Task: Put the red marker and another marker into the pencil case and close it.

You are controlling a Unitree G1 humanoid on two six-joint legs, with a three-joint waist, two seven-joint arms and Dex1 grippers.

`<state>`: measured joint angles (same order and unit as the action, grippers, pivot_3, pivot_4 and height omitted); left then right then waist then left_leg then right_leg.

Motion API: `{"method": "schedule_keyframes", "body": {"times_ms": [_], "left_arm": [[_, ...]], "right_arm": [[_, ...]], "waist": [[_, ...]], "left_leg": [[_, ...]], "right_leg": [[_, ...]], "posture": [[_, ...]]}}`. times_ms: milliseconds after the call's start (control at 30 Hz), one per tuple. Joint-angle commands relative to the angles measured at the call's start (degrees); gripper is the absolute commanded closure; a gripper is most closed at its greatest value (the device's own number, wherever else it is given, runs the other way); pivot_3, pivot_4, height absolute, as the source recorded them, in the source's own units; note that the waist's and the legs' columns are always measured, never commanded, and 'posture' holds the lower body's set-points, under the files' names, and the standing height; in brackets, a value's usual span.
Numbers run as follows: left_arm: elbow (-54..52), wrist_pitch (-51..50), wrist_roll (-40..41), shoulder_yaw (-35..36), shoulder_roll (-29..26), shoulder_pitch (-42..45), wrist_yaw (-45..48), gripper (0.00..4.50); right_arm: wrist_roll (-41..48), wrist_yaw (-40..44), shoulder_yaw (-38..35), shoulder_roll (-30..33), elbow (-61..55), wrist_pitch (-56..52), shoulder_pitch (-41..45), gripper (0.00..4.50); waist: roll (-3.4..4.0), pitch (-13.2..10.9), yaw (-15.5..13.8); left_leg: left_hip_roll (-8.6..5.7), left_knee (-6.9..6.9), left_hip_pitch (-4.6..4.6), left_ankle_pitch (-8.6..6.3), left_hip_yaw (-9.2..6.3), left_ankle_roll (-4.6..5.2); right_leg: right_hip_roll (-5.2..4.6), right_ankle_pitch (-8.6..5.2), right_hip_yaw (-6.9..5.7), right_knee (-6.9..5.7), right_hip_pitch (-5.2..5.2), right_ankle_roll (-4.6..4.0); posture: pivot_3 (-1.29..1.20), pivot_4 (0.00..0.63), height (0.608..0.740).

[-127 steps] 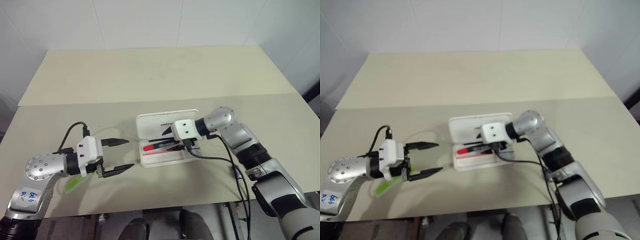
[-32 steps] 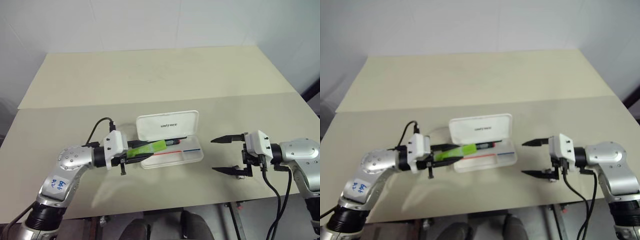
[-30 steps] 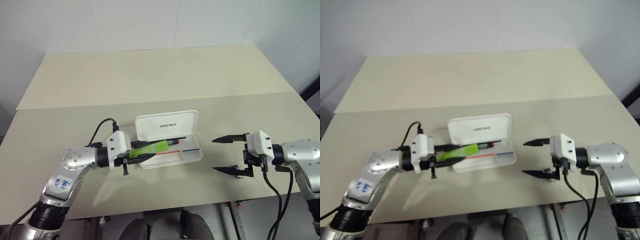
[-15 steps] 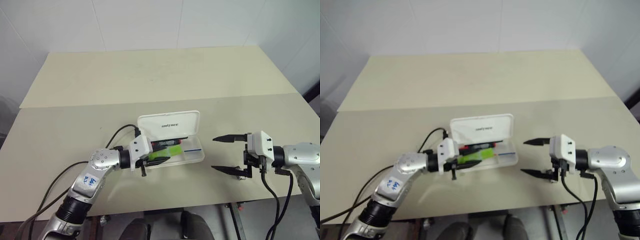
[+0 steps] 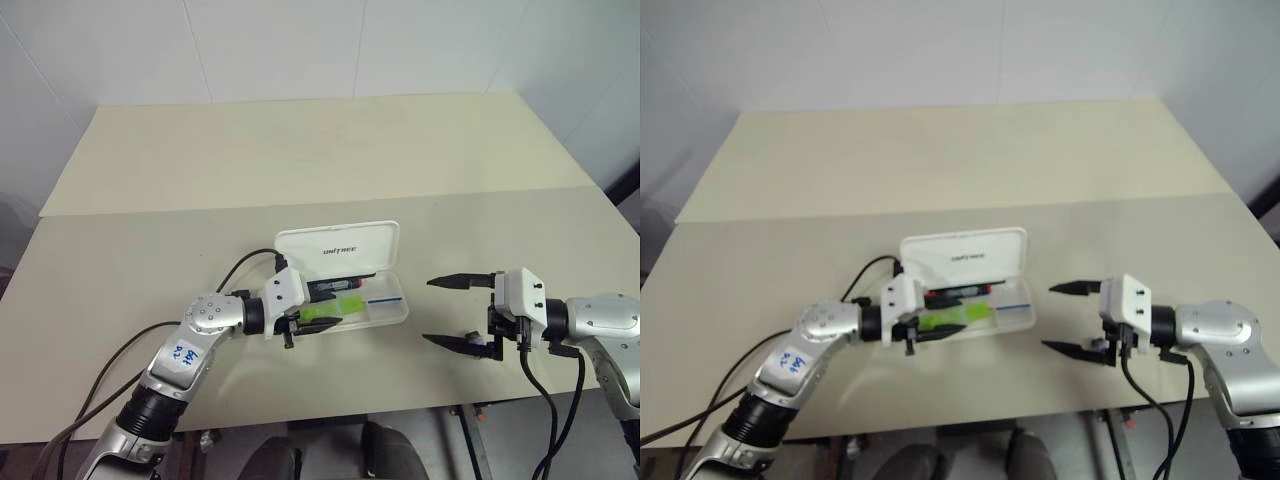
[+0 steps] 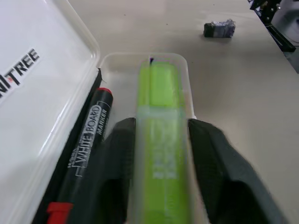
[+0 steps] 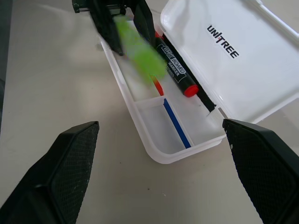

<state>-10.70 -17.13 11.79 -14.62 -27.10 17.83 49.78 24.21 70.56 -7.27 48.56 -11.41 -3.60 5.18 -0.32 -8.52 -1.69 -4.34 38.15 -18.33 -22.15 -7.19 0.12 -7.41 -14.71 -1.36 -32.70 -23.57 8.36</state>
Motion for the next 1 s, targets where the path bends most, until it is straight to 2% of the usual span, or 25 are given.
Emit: {"method": "schedule_keyframes", "body": {"times_ms": [33,133,500,833,1000], "left_arm": [[-2.29,-0.97,0.29,-0.43,0.06,1.2,0.45,1.04],[-2.58,-1.13,0.22,-0.21,0.55,1.6,0.17,0.02],[-6.64,-2.49,5.34,2.94,-0.3,1.28,2.78,0.02],[-9.01,-1.36,7.54,9.07,-6.25,-2.72,4.79,0.02],[-11.96,-1.75,9.94,11.57,-8.2,-5.34,5.97,0.02]], "right_arm": [[1.04,-0.55,-1.71,-0.37,-1.72,1.33,-0.4,0.0],[1.06,-0.77,-1.54,-0.57,-1.73,1.52,-0.45,0.0],[1.28,-0.19,-0.46,-1.31,-0.62,1.13,0.39,0.0],[1.81,0.58,-0.98,-0.41,-1.02,-0.92,0.34,0.0],[2.57,1.37,-4.05,2.11,-1.22,-2.27,-2.25,0.0]], "waist": [[0.0,0.0,-0.01],[0.0,0.0,-0.01],[0.0,0.0,0.05],[0.0,0.0,0.1],[0.0,0.0,-0.03]], "left_leg": [[0.0,0.0,0.0,0.0,0.0,0.0],[0.0,0.0,0.0,0.0,0.0,0.0],[0.0,0.01,0.0,0.0,0.0,0.0],[0.01,0.0,0.0,0.0,-0.02,0.0],[0.0,-0.03,-0.01,0.0,-0.03,0.0]], "right_leg": [[0.0,0.0,0.0,0.0,0.0,0.0],[0.0,0.0,0.0,0.0,0.0,0.0],[0.0,0.01,0.0,0.01,0.0,0.01],[0.0,0.01,0.01,0.02,0.0,0.01],[-0.02,0.01,0.01,0.03,0.01,0.0]], "posture": [[0.0,0.15,0.74],[0.0,0.15,0.74],[0.0,0.15,0.74],[0.0,0.15,0.74],[0.0,0.15,0.74]]}}
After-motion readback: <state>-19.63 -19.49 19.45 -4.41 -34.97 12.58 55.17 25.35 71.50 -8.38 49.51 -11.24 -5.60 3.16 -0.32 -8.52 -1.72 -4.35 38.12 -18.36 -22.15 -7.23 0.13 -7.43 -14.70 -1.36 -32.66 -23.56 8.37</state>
